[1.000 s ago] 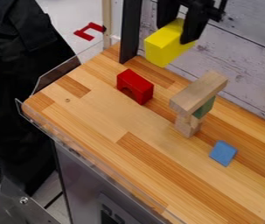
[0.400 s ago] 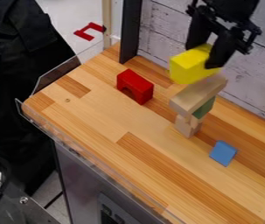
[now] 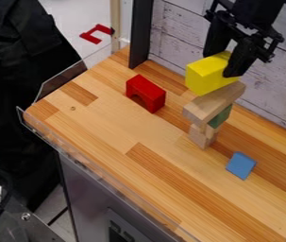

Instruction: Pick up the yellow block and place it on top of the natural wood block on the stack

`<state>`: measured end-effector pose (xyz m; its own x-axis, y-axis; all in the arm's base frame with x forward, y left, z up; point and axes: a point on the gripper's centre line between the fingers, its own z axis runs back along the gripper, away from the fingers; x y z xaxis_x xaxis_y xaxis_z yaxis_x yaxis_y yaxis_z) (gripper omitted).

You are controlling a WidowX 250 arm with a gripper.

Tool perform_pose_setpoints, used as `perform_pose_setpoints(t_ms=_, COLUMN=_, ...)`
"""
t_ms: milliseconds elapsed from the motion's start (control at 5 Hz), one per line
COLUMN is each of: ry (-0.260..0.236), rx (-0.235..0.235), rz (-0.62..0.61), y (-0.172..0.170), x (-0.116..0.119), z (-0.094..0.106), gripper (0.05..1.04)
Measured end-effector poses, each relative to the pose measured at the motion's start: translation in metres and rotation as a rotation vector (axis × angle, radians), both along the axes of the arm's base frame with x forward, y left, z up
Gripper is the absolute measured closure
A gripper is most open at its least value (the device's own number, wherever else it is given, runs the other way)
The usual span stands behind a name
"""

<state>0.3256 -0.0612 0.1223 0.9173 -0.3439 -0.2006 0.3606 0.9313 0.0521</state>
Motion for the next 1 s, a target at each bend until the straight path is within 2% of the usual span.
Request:
perform_pose_setpoints(t_ms=600, ry=0.048, rx=0.036, rz=0.011, y=-0.007, x=0.005, z=-0.016, gripper=0.532)
perform_pose_setpoints(t_ms=800, ry=0.05, rx=0.023, rz=0.028, y=-0.01, x=0.004, z=-0.016, gripper=0.464)
perform_pose_setpoints(t_ms=1000, ry=0.058, rx=-0.016, rz=0.072, y=-0.012, x=0.004, z=-0.019, gripper=0.181)
